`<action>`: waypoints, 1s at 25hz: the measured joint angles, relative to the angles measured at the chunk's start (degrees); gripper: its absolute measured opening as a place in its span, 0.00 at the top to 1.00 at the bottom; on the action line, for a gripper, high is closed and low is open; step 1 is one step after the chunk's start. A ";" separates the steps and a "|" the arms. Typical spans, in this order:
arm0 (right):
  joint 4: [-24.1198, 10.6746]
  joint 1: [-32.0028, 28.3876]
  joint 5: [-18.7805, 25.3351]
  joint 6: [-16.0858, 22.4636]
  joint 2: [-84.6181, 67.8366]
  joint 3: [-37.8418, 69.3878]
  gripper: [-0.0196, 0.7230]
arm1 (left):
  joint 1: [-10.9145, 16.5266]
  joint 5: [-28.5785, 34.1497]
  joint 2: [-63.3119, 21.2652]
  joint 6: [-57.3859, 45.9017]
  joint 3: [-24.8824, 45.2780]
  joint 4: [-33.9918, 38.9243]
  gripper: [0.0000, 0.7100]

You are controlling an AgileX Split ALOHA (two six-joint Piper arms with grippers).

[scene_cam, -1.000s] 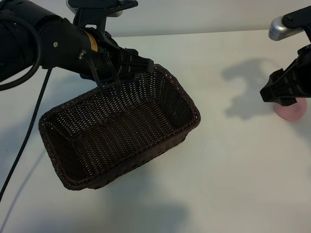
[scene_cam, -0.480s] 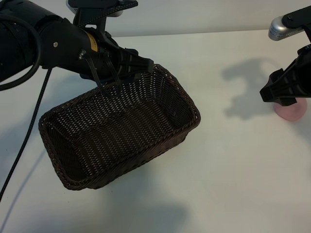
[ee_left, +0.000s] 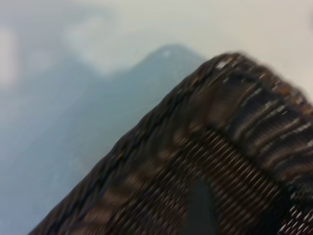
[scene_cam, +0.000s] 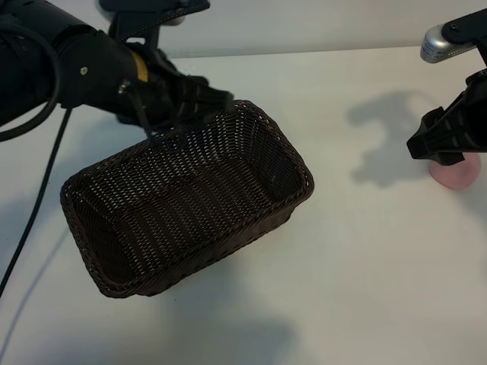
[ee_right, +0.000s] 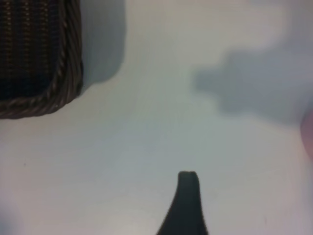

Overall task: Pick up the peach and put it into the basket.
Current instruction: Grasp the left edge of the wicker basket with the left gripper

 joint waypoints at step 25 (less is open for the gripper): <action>1.25 0.00 0.00 0.00 0.00 0.00 0.17 | 0.00 6.63 -21.22 -50.60 30.88 21.51 0.22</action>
